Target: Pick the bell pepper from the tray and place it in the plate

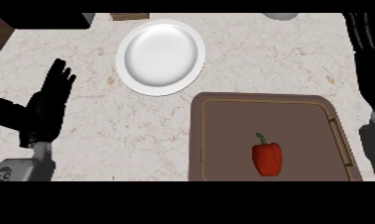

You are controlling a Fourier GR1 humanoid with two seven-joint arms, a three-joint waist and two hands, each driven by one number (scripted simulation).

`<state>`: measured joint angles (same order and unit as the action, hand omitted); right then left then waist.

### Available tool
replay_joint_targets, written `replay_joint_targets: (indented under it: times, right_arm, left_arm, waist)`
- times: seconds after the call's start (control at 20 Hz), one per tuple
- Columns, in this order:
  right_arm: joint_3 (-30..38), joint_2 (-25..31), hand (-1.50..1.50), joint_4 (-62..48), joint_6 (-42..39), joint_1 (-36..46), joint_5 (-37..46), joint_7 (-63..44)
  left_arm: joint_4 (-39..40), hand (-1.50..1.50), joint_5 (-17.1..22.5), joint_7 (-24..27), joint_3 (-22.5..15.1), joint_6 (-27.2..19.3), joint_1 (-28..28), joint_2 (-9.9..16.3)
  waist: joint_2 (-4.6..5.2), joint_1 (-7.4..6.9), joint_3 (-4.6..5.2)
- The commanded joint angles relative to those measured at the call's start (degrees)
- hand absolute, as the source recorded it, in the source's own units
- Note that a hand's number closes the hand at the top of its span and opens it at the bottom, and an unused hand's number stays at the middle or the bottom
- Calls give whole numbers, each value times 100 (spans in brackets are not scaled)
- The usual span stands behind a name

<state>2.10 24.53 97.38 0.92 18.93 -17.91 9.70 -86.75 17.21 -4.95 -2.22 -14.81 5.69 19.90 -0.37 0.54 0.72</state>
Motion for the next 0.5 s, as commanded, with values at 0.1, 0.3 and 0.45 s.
replay_joint_targets:
  times: [0.1, 0.3, 0.45]
  right_arm:
    - [-829, -794, 150, -198, 1247, -128, 783, -1225]
    - [-1124, 676, 150, -860, 1287, -530, 2490, -1555]
    - [-1142, -1141, -150, -626, 3599, -920, 2949, -1760]
  left_arm:
    - [47, 0, -275, 275, -185, 406, -55, 228]
    - [134, 0, -447, 365, -316, 452, -126, 313]
    - [317, 0, -479, 552, -490, 593, -287, 172]
  waist:
    - [40, -100, -57]
    - [131, 113, 225]
    - [22, 125, -32]
